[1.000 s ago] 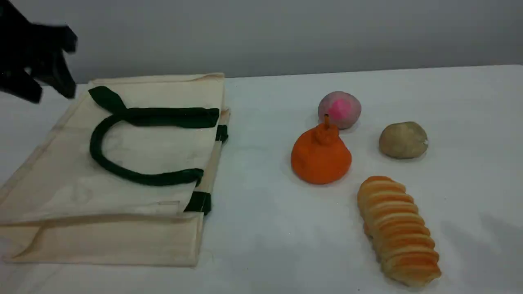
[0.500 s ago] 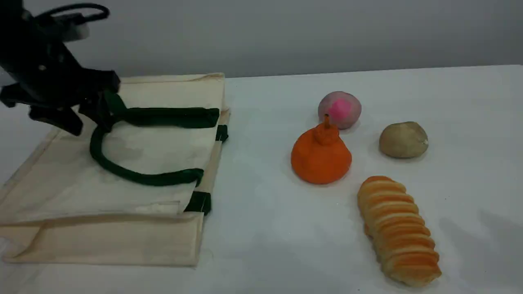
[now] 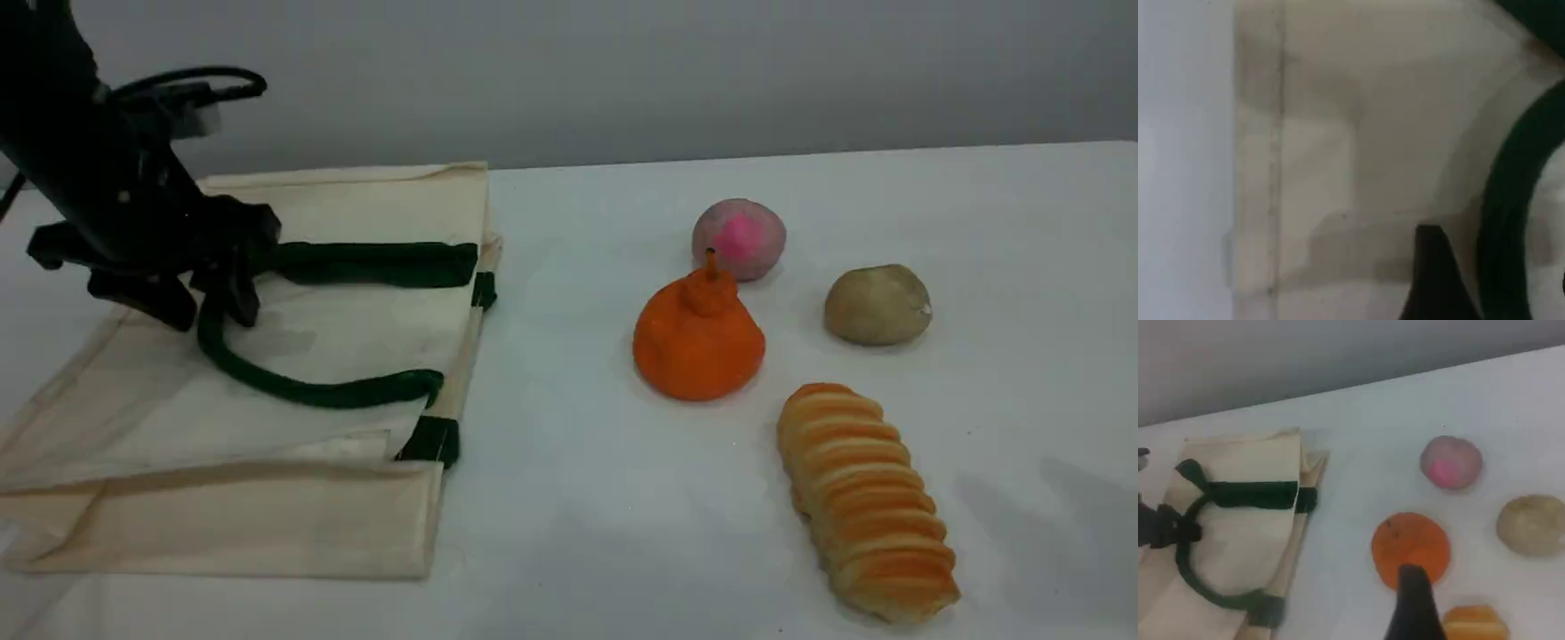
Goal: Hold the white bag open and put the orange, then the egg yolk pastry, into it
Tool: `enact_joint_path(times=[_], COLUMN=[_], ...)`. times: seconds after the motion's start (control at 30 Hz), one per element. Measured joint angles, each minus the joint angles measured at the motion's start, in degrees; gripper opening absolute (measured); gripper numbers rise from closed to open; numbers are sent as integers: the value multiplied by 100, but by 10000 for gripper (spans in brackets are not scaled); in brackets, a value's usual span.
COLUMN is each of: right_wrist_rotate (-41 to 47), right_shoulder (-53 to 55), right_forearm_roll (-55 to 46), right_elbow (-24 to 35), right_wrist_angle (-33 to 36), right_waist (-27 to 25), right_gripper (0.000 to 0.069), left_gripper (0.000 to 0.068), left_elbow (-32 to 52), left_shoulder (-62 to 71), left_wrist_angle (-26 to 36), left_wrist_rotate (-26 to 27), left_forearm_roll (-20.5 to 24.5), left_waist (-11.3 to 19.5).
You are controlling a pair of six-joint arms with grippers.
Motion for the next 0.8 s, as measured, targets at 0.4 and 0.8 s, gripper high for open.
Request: enact_joint_path(times=[0.4, 0.8], right_wrist_rotate=[-5, -550], right_shoulder=[0, 0], right_forearm_roll=[0, 673], right_elbow=[0, 0], right_wrist_angle=[40, 22], right_waist=[0, 0], right_gripper=[456, 456], left_gripper=[225, 72], left_elbow=[-7, -484], left_shoulder=[259, -685], left_wrist_angle=[-136, 803], left_wrist_rotate=[0, 193], left_forearm_roll=[-64, -326], left_waist=[0, -87])
